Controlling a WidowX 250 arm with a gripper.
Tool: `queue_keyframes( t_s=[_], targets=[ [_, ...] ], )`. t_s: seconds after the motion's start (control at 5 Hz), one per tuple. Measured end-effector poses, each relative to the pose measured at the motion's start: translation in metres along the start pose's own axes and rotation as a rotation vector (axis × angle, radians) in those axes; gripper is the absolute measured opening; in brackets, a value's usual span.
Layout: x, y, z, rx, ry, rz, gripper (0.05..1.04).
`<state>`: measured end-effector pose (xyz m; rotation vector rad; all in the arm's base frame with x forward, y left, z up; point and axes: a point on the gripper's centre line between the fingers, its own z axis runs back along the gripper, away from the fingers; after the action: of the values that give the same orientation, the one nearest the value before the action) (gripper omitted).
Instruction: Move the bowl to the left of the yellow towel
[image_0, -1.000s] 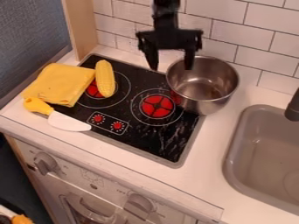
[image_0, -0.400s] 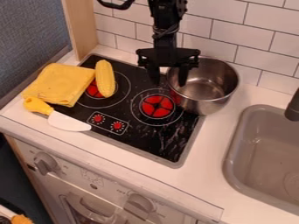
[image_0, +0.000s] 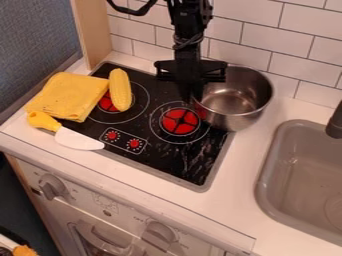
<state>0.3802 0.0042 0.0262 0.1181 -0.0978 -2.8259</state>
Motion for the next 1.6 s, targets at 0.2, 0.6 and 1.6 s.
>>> queue_keyframes(
  t_s=[0.2,0.6,1.6],
  targets=[
    [0.0,0.0,0.0,-0.003,-0.002,0.003,0.089],
    [0.0,0.0,0.002,-0.005,0.003,0.001,0.089],
    [0.093,-0.011,0.057,0.048,0.088,0.03,0.088]
  ],
)
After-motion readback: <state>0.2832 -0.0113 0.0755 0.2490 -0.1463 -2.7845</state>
